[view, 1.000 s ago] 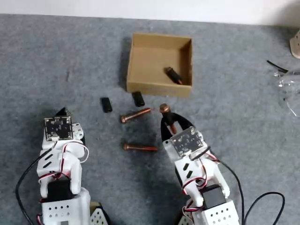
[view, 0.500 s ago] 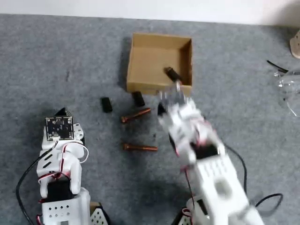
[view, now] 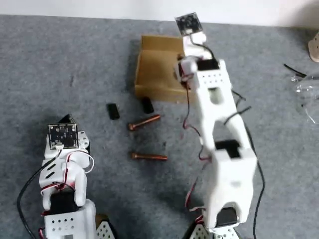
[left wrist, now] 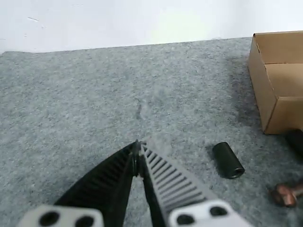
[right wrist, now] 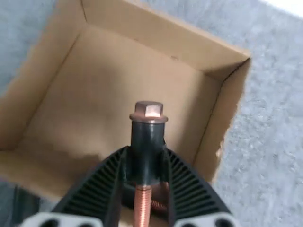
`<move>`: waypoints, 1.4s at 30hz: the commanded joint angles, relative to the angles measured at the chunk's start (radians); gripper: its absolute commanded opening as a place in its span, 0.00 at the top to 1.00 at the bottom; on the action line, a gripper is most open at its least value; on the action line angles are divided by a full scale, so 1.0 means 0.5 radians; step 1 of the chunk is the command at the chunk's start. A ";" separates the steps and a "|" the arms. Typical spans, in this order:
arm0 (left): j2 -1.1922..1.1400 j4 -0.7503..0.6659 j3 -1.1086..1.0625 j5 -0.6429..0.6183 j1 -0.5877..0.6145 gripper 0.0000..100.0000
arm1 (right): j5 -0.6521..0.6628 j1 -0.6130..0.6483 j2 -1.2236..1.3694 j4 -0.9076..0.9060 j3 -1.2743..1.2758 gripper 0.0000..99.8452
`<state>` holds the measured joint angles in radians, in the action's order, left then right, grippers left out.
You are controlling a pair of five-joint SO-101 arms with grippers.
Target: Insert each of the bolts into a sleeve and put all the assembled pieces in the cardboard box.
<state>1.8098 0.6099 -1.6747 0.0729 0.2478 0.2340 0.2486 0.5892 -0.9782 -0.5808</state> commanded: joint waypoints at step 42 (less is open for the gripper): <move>-0.008 -0.006 -0.041 0.021 -0.035 0.99 | -0.203 0.394 0.035 -1.582 -2.364 0.72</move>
<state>1.8098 0.6099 -1.6747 0.0790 0.2478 0.1450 0.3805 0.7304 -1.7423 -1.6456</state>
